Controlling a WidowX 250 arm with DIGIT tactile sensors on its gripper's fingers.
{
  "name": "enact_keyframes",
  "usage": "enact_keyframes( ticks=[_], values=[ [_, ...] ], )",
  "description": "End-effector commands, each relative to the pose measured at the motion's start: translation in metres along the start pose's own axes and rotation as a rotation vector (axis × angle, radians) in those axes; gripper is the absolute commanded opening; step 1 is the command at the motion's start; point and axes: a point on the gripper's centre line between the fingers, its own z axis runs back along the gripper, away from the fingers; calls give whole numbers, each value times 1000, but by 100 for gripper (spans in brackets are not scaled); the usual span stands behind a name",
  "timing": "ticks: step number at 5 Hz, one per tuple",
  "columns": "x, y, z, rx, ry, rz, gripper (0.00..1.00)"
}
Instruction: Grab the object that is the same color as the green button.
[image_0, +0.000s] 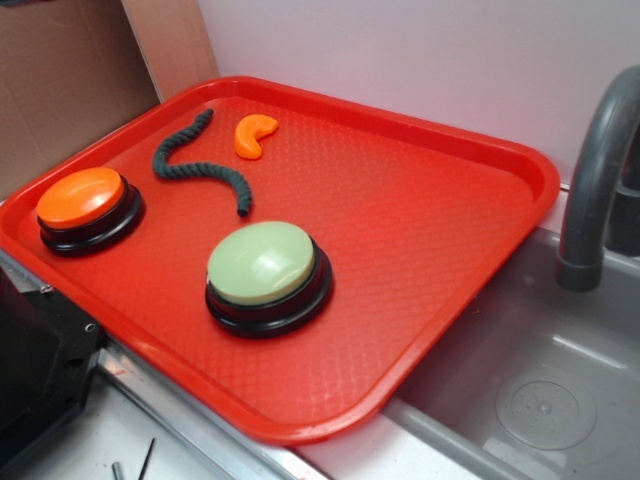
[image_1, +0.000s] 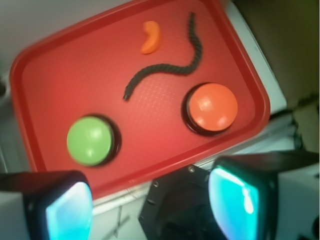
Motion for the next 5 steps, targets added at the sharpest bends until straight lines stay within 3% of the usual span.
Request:
enact_keyframes(
  ticks=[1,2,3,4,5],
  values=[
    [53,16,-56,1,-65,516,100],
    [79,28,-93,31,-106,761,100],
    [98,29,-130,132,-150,994,100],
    [106,18,-175,89,-73,948,100],
    [108,17,-193,136,-99,911,100]
  ],
)
